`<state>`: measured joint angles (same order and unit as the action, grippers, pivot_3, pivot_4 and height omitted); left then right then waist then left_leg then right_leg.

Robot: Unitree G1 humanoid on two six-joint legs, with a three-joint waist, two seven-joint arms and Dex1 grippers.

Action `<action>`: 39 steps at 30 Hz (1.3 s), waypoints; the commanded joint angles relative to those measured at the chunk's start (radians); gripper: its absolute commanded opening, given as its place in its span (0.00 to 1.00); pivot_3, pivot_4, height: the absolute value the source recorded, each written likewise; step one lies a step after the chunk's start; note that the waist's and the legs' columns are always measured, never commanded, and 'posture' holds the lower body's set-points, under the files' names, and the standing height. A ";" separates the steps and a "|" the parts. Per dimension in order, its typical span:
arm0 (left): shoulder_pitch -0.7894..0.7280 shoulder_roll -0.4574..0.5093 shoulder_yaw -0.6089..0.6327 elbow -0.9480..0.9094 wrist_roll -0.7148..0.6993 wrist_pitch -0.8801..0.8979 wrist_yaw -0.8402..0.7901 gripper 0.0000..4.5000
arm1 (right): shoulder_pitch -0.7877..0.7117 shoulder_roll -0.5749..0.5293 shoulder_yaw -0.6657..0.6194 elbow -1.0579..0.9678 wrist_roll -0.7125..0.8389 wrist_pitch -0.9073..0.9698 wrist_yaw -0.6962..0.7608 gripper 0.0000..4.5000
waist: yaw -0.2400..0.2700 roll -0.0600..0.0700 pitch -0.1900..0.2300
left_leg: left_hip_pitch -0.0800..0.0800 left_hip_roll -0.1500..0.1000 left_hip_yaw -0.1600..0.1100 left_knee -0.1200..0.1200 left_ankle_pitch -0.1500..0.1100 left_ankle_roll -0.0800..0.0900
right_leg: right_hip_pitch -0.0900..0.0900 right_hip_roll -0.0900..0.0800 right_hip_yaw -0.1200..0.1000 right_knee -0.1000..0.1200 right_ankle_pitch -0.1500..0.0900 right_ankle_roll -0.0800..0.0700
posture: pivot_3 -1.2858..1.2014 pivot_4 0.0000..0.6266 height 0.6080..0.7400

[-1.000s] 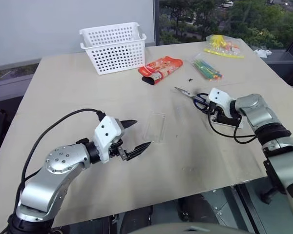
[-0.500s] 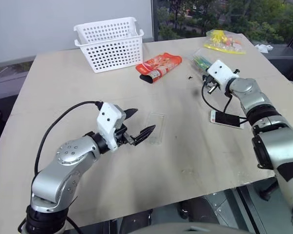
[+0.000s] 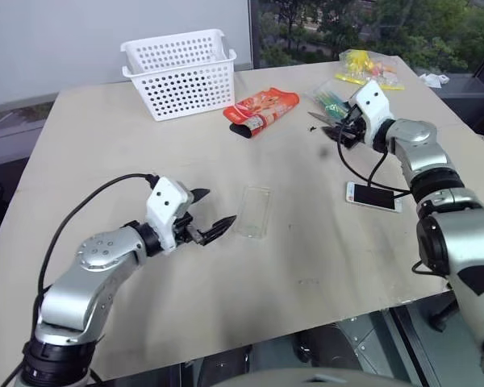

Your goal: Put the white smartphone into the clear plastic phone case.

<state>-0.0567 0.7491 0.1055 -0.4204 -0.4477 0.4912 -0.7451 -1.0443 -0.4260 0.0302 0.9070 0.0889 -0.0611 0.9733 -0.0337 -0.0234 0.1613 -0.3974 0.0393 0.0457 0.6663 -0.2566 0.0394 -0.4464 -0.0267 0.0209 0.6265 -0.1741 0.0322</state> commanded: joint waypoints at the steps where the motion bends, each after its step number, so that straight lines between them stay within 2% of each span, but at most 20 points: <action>1: -0.094 0.053 -0.044 0.187 0.073 -0.163 -0.160 1.00 | 0.257 -0.062 0.013 -0.559 0.210 0.320 0.190 0.98 | 0.025 0.002 0.001 | -0.001 0.000 -0.001 0.000 0.000 0.000 | 0.000 0.000 -0.001 0.000 0.000 0.000 | 0.52 0.24 1.00; 3: -0.172 0.072 -0.090 0.326 0.132 -0.266 -0.239 1.00 | 0.412 -0.109 0.011 -0.824 0.290 0.491 0.178 0.98 | 0.035 0.007 0.004 | -0.002 0.000 -0.001 0.000 0.000 0.000 | -0.001 -0.002 -0.003 0.000 0.000 0.000 | 0.52 0.24 1.00; 5: -0.231 0.072 -0.122 0.429 0.174 -0.345 -0.288 1.00 | 0.505 -0.141 0.002 -0.974 0.333 0.588 0.151 0.98 | 0.040 0.008 0.005 | -0.004 -0.002 0.001 0.001 0.000 0.000 | -0.002 -0.004 -0.003 -0.001 -0.001 0.001 | 0.52 0.24 1.00; 8: -0.415 0.019 -0.252 0.674 0.306 -0.582 -0.384 1.00 | 0.743 -0.196 -0.072 -1.246 0.445 0.729 0.088 0.98 | 0.049 0.006 0.004 | -0.003 -0.003 0.004 0.003 0.000 0.000 | -0.001 -0.006 -0.001 -0.001 -0.004 -0.002 | 0.52 0.24 1.00; 11: -0.538 -0.060 -0.334 0.836 0.374 -0.751 -0.443 1.00 | 0.861 -0.193 -0.144 -1.373 0.514 0.797 -0.002 0.98 | 0.052 0.005 0.003 | -0.004 -0.004 0.003 0.004 0.000 0.000 | 0.000 -0.007 -0.001 -0.001 -0.005 0.000 | 0.52 0.24 1.00; 16: -0.721 -0.151 -0.447 1.110 0.500 -1.023 -0.516 1.00 | 0.944 -0.195 -0.183 -1.469 0.564 0.861 -0.111 0.98 | 0.031 0.001 0.003 | -0.003 -0.005 0.006 0.007 0.000 0.000 | 0.000 -0.006 0.003 -0.001 -0.004 0.002 | 0.52 0.24 1.00; 20: -0.875 -0.202 -0.549 1.337 0.648 -1.254 -0.506 1.00 | 0.930 -0.194 -0.217 -1.497 0.602 0.895 -0.187 0.98 | 0.046 0.000 0.002 | -0.003 -0.005 0.003 0.007 0.000 0.000 | 0.001 -0.004 0.002 0.000 -0.004 0.002 | 0.52 0.24 1.00; 23: -0.931 -0.253 -0.562 1.426 0.658 -1.315 -0.513 1.00 | 0.918 -0.205 -0.231 -1.498 0.632 0.911 -0.211 0.98 | 0.050 0.000 0.001 | -0.001 -0.005 0.003 0.007 0.000 0.000 | 0.003 -0.005 0.002 0.000 -0.004 0.002 | 0.52 0.24 1.00; 28: -0.964 -0.328 -0.594 1.498 0.655 -1.337 -0.647 1.00 | 0.931 -0.235 -0.235 -1.498 0.686 0.947 -0.217 0.98 | 0.057 0.000 0.000 | -0.002 -0.005 0.001 0.012 0.000 0.000 | 0.006 -0.006 0.000 -0.001 -0.004 0.002 | 0.52 0.24 1.00; 30: -0.971 -0.347 -0.594 1.513 0.652 -1.313 -0.694 0.88 | 0.939 -0.261 -0.234 -1.491 0.696 0.955 -0.206 1.00 | 0.055 0.000 -0.001 | -0.002 -0.007 0.002 0.012 0.000 0.001 | 0.006 -0.007 0.001 -0.002 -0.004 0.002 | 0.52 0.24 1.00; 31: -0.976 -0.357 -0.594 1.521 0.652 -1.293 -0.719 0.85 | 0.945 -0.280 -0.229 -1.484 0.687 0.950 -0.195 1.00 | 0.055 0.000 -0.001 | -0.003 -0.007 0.002 0.012 0.000 0.001 | 0.006 -0.008 0.001 -0.002 -0.004 0.002 | 0.52 0.24 1.00; 33: -0.986 -0.378 -0.592 1.541 0.654 -1.236 -0.766 0.62 | 0.949 -0.305 -0.221 -1.467 0.670 0.936 -0.185 1.00 | 0.055 0.000 -0.002 | -0.003 -0.009 0.002 0.012 -0.002 0.004 | 0.007 -0.009 0.002 -0.002 -0.006 0.004 | 0.52 0.24 1.00; 34: -0.991 -0.382 -0.599 1.549 0.666 -1.220 -0.780 0.56 | 0.949 -0.310 -0.220 -1.461 0.669 0.931 -0.184 1.00 | 0.056 0.000 -0.002 | -0.003 -0.010 0.001 0.012 -0.003 0.005 | 0.007 -0.010 0.002 -0.002 -0.006 0.005 | 0.52 0.24 1.00; 36: -1.001 -0.385 -0.625 1.566 0.711 -1.204 -0.794 0.33 | 0.949 -0.317 -0.218 -1.457 0.673 0.926 -0.183 1.00 | 0.058 0.000 -0.004 | -0.003 -0.012 0.000 0.012 -0.003 0.006 | 0.008 -0.010 0.002 -0.002 -0.007 0.006 | 0.52 0.24 1.00; 38: -1.012 -0.393 -0.645 1.583 0.749 -1.183 -0.801 0.19 | 0.952 -0.322 -0.218 -1.460 0.677 0.926 -0.182 1.00 | 0.060 0.000 -0.004 | -0.003 -0.013 -0.001 0.012 -0.003 0.006 | 0.008 -0.011 0.002 -0.003 -0.007 0.007 | 0.52 0.24 1.00; 39: -1.015 -0.398 -0.648 1.589 0.759 -1.176 -0.802 0.08 | 0.953 -0.323 -0.218 -1.462 0.679 0.927 -0.184 1.00 | 0.061 0.000 -0.005 | -0.003 -0.013 -0.002 0.012 -0.003 0.006 | 0.009 -0.011 0.002 -0.003 -0.008 0.007 | 0.52 0.24 1.00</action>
<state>-1.1111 0.3792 -0.4704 1.1221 0.2254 -0.7123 -1.5360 -0.0918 -0.7382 -0.1731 -0.5352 0.7542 0.8842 0.7797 0.0276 -0.0234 0.1562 -0.3989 0.0258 0.0425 0.6796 -0.2601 0.0454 -0.4352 -0.0380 0.0226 0.6239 -0.1819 0.0399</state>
